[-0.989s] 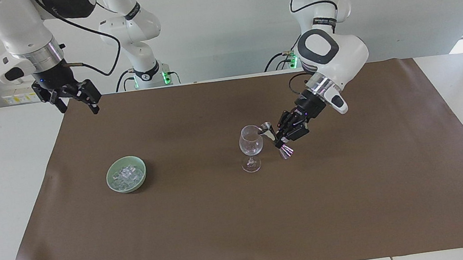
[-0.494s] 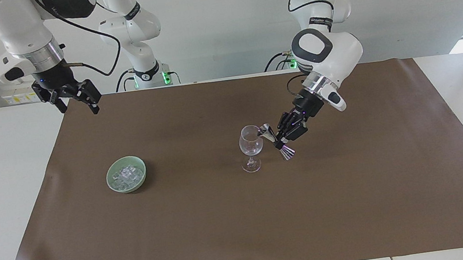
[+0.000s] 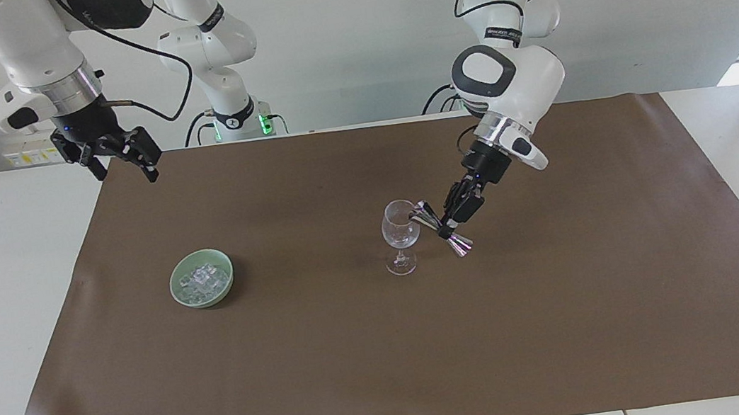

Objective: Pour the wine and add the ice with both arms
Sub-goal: 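Tilt the jigger over the clear glass with the left gripper to pour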

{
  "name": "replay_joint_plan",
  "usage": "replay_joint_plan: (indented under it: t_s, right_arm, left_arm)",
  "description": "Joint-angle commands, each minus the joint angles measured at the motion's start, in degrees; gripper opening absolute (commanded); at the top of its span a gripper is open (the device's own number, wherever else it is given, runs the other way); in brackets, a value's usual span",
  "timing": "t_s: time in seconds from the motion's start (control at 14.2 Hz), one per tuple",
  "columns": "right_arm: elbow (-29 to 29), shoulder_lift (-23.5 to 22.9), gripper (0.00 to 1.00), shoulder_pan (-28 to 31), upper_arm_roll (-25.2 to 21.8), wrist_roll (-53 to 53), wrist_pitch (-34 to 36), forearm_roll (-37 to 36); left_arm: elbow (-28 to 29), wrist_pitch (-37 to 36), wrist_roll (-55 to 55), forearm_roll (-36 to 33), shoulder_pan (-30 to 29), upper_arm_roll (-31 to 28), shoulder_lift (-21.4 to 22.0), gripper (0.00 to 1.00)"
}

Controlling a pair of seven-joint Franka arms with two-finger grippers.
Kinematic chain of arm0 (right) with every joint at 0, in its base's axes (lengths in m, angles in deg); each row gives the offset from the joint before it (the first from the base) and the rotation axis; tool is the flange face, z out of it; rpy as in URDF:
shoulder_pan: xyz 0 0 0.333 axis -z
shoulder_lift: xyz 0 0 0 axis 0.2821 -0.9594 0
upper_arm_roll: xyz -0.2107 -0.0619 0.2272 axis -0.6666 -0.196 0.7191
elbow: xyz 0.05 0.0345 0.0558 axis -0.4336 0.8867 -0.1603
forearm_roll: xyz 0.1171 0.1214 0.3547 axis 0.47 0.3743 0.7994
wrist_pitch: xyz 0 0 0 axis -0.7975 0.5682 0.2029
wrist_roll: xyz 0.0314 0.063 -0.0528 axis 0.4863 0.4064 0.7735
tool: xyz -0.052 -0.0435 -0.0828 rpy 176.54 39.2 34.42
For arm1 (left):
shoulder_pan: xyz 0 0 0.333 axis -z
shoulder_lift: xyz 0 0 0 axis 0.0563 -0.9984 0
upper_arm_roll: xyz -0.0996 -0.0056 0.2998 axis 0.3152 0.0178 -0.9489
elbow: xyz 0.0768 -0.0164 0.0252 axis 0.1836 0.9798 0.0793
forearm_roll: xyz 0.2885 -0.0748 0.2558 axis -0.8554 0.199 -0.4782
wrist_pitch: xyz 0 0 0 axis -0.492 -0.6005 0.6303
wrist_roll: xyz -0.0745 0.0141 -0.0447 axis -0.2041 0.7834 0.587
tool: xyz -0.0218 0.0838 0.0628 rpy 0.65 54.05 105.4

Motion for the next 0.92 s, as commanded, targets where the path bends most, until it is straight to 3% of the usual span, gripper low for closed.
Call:
replay_joint_plan:
  t_s: [0.0,0.21,0.85]
  right_arm:
    - [1.32,1.4,1.0,1.25,0.88,0.99,0.49,1.12]
    - [1.32,1.4,1.0,1.25,0.88,0.99,0.48,1.12]
    - [1.32,1.4,1.0,1.25,0.88,0.99,0.48,1.12]
  left_arm:
    - [0.76,4.38,2.12,-0.4,2.69,-0.69,0.47,0.0]
    - [0.67,8.77,4.75,-0.4,4.19,-0.69,-0.41,0.0]
    - [0.41,9.05,15.65,-0.4,4.19,-0.69,-0.41,0.0]
